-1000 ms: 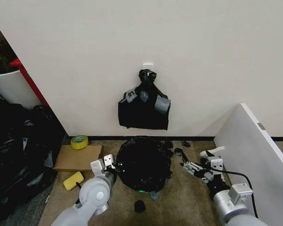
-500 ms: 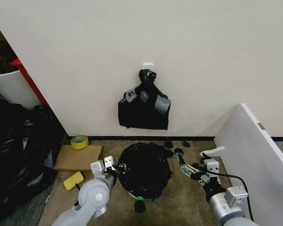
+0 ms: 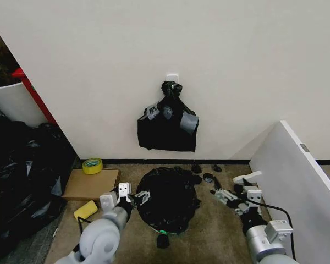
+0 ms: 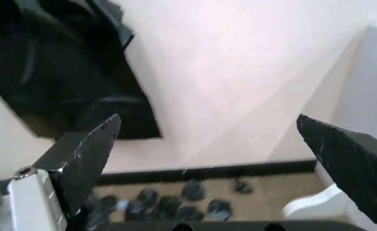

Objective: Place the garbage bag over the trash bin.

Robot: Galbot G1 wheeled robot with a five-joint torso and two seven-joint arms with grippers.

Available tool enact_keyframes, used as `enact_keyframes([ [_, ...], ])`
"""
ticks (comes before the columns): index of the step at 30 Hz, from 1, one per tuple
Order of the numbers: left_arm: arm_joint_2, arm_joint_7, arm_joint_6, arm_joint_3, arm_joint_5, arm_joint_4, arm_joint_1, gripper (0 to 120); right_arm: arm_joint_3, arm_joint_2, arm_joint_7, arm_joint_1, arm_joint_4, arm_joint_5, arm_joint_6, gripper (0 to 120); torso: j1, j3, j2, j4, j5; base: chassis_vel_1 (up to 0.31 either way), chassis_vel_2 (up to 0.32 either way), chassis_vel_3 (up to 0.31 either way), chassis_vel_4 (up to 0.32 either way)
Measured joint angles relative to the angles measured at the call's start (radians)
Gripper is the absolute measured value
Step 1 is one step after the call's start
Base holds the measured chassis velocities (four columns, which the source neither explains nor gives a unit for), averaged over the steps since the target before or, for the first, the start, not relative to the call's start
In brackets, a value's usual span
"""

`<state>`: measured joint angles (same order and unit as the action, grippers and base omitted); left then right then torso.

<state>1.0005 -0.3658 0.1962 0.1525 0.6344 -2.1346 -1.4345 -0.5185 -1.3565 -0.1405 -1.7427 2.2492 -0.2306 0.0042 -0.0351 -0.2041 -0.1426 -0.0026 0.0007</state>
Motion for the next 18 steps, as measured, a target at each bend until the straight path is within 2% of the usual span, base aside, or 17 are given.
enact_keyframes([
  [2, 0.018, 0.051, -0.146, 0.009, -0.125, 0.014, -0.061, 100, -0.013, -0.035, 0.035, -0.013, -0.030, 0.043, 0.086, 100, 0.000, 0.000, 0.000, 0.0000, -0.0003, 0.000, 0.000, 0.000, 0.000],
  [4, 0.023, 0.057, -0.171, 0.011, -0.149, 0.016, -0.072, 100, -0.015, -0.042, 0.040, -0.015, -0.035, 0.049, 0.105, 100, 0.000, 0.000, 0.000, -0.0001, -0.0003, 0.000, 0.000, 0.000, 0.000],
  [5, 0.042, 0.068, -0.236, 0.017, -0.222, 0.017, -0.105, 100, -0.024, -0.062, 0.056, -0.023, -0.050, 0.073, 0.164, 100, 0.000, 0.000, 0.000, 0.0000, -0.0002, 0.000, 0.000, 0.000, 0.000],
  [7, 0.073, 0.083, -0.304, 0.032, -0.332, 0.018, -0.149, 100, -0.040, -0.090, 0.075, -0.031, -0.071, 0.113, 0.242, 100, 0.000, 0.000, 0.000, 0.0000, -0.0003, 0.000, 0.000, 0.000, 0.000],
  [10, 0.160, 0.114, -0.428, 0.076, -0.484, -0.007, -0.238, 100, -0.066, -0.130, 0.105, -0.066, -0.080, 0.149, 0.353, 100, 0.000, 0.000, 0.000, 0.0001, -0.0005, 0.000, 0.000, 0.000, 0.000],
  [12, 0.177, 0.118, -0.450, 0.084, -0.506, -0.012, -0.253, 100, -0.069, -0.135, 0.109, -0.074, -0.079, 0.151, 0.368, 100, 0.000, 0.000, 0.000, 0.0000, -0.0002, 0.000, 0.000, 0.000, 0.000],
  [15, 0.238, 0.137, -0.556, 0.119, -0.605, -0.042, -0.315, 100, -0.080, -0.159, 0.127, -0.108, -0.069, 0.155, 0.426, 100, 0.000, 0.000, 0.000, 0.0000, -0.0002, 0.000, 0.000, 0.000, 0.000],
  [18, 0.262, 0.148, -0.597, 0.144, -0.640, -0.078, -0.360, 100, -0.073, -0.180, 0.135, -0.128, -0.056, 0.161, 0.449, 100, 0.000, 0.000, 0.000, -0.0001, -0.0001, 0.000, 0.000, 0.000, 0.000],
])
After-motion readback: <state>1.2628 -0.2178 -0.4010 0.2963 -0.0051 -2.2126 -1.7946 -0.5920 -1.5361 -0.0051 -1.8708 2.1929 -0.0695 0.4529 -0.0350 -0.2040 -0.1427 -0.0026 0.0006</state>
